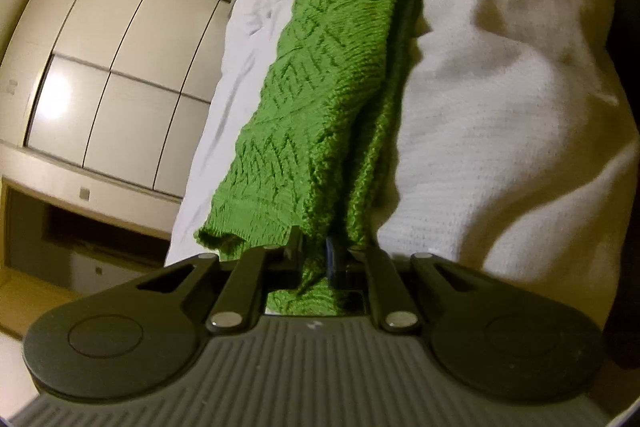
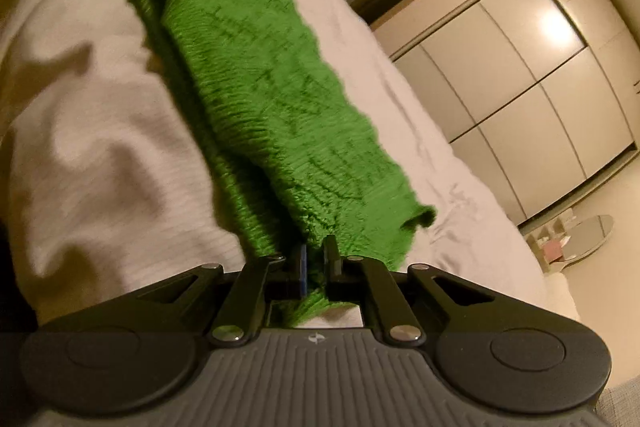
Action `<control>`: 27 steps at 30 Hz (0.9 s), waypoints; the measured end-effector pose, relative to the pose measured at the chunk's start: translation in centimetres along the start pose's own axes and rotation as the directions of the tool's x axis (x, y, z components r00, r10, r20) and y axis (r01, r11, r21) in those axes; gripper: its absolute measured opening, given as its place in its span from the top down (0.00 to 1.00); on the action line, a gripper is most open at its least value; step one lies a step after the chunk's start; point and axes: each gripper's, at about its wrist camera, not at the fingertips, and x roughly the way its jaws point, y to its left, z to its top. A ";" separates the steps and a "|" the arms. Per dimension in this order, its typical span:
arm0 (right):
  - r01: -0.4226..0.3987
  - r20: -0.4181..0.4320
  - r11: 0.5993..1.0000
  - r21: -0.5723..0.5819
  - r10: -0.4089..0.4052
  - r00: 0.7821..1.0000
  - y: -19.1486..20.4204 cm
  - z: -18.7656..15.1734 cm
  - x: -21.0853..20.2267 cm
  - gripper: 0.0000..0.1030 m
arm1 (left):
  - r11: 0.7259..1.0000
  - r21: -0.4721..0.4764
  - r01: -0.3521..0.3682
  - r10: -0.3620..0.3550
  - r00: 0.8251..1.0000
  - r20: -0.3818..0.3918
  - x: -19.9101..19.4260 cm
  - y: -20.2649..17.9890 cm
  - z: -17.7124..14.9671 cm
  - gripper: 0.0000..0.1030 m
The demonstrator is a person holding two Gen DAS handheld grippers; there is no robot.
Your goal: Fold clothes
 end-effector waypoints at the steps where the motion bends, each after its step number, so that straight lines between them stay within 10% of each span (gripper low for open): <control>1: -0.007 -0.005 1.000 0.005 0.007 1.000 -0.1 0.1 -0.1 0.84 | 0.999 -0.033 0.019 -0.019 1.000 -0.004 -0.3 0.5 0.0 0.89; 7: -0.091 0.009 0.944 0.316 0.093 0.996 -4.7 0.2 -2.6 0.57 | 0.917 -0.365 0.159 -0.139 0.987 0.082 -3.7 7.0 0.0 0.87; 13: -0.297 0.222 0.607 0.737 0.197 0.955 -10.2 1.6 -1.9 0.54 | 0.775 -0.595 0.212 -0.135 0.976 0.172 -0.8 10.7 4.0 0.83; 16: -0.304 0.226 0.515 0.801 0.211 0.951 -9.5 1.4 0.1 0.54 | 0.709 -0.682 0.181 -0.166 0.982 0.087 2.5 9.2 4.3 0.83; 23: -0.316 0.159 0.455 0.833 0.349 0.923 -7.5 -1.4 2.3 0.54 | 0.563 -0.810 0.161 -0.219 0.975 0.042 2.5 8.0 0.7 0.83; 27: -0.310 0.168 0.430 0.848 0.337 0.926 -11.7 -0.6 2.9 0.53 | 0.553 -0.820 0.145 -0.168 0.984 0.061 3.0 12.8 0.8 0.83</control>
